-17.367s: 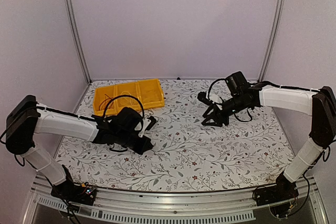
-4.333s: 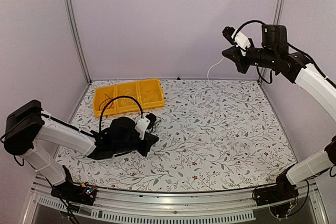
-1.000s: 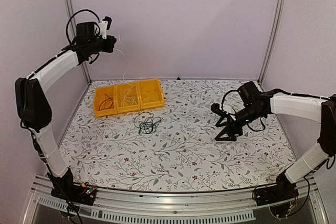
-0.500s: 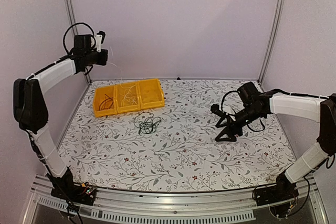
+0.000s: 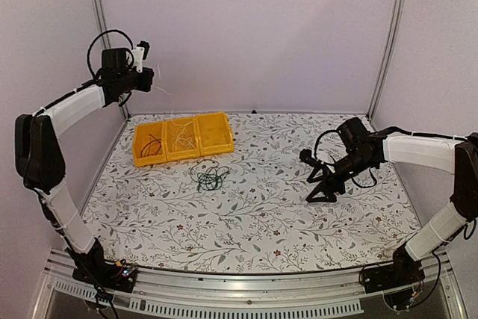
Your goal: Untangle the cables
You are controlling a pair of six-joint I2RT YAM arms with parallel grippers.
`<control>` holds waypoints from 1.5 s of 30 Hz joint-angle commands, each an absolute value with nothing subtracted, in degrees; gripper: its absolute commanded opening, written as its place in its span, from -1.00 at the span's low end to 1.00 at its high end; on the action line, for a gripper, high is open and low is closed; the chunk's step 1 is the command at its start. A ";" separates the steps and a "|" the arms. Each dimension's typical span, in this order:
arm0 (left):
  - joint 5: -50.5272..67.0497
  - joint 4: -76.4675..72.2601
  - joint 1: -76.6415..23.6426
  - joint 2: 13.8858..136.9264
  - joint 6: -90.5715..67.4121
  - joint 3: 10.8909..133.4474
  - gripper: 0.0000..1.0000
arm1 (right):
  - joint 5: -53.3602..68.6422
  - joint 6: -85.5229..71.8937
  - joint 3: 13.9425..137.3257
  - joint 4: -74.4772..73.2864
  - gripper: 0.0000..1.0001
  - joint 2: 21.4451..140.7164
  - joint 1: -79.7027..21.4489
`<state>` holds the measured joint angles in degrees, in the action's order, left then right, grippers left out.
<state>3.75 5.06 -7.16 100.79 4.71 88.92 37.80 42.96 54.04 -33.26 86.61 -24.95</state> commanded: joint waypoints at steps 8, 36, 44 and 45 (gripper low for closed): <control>13.40 6.11 -13.69 111.18 0.14 89.03 -1.00 | 37.07 43.75 55.20 -34.32 0.68 87.06 -24.87; -2.76 17.49 -15.83 121.25 1.73 92.75 -1.00 | 36.74 44.81 55.42 -35.90 0.67 88.07 -24.87; -0.44 17.45 -17.26 124.36 2.71 93.85 -1.00 | 36.65 44.87 55.55 -36.12 0.67 88.16 -24.87; 0.18 17.41 -17.35 124.67 2.83 93.91 -1.00 | 36.65 44.86 55.55 -36.20 0.67 88.15 -24.87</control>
<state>-1.34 16.51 -16.12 123.37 1.63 91.96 36.53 44.42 54.04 -35.40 87.50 -24.95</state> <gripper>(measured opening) 0.005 0.835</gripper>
